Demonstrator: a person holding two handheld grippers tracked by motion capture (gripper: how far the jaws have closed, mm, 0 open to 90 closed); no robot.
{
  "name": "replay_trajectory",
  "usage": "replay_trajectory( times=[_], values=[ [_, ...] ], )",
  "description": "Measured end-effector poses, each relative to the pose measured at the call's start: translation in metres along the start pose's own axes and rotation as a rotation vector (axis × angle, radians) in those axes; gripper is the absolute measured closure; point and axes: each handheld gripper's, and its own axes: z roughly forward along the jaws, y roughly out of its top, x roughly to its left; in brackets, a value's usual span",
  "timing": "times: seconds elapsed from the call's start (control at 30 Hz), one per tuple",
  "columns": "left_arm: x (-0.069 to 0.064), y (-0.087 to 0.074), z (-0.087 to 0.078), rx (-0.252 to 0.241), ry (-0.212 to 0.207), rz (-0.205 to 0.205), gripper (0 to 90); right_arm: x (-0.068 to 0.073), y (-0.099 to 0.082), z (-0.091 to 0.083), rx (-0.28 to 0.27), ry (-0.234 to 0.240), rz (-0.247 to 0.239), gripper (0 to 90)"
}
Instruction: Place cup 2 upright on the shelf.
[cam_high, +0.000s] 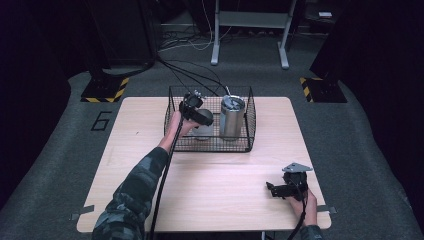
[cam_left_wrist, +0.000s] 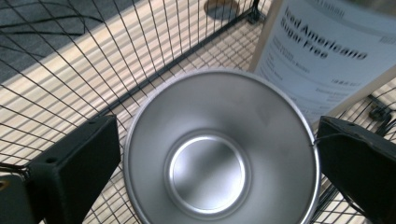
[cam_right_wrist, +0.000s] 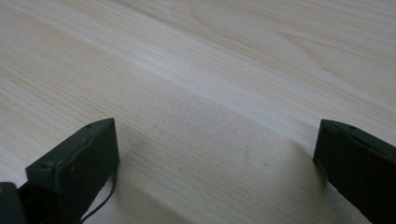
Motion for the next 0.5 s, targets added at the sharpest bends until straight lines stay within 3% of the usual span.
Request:
replay_trajectory(
  times=[0.23, 0.5],
  values=[
    [0.005, 0.0, -0.026, -0.069, -0.016, -0.017, 0.1, -0.001, 0.0, 0.0, 0.003, 0.0, -0.007, 0.0],
    [-0.001, -0.009, -0.061, -0.108, -0.02, 0.016, 0.1, 0.0, 0.0, 0.0, 0.002, 0.002, 0.002, 0.0]
  ],
)
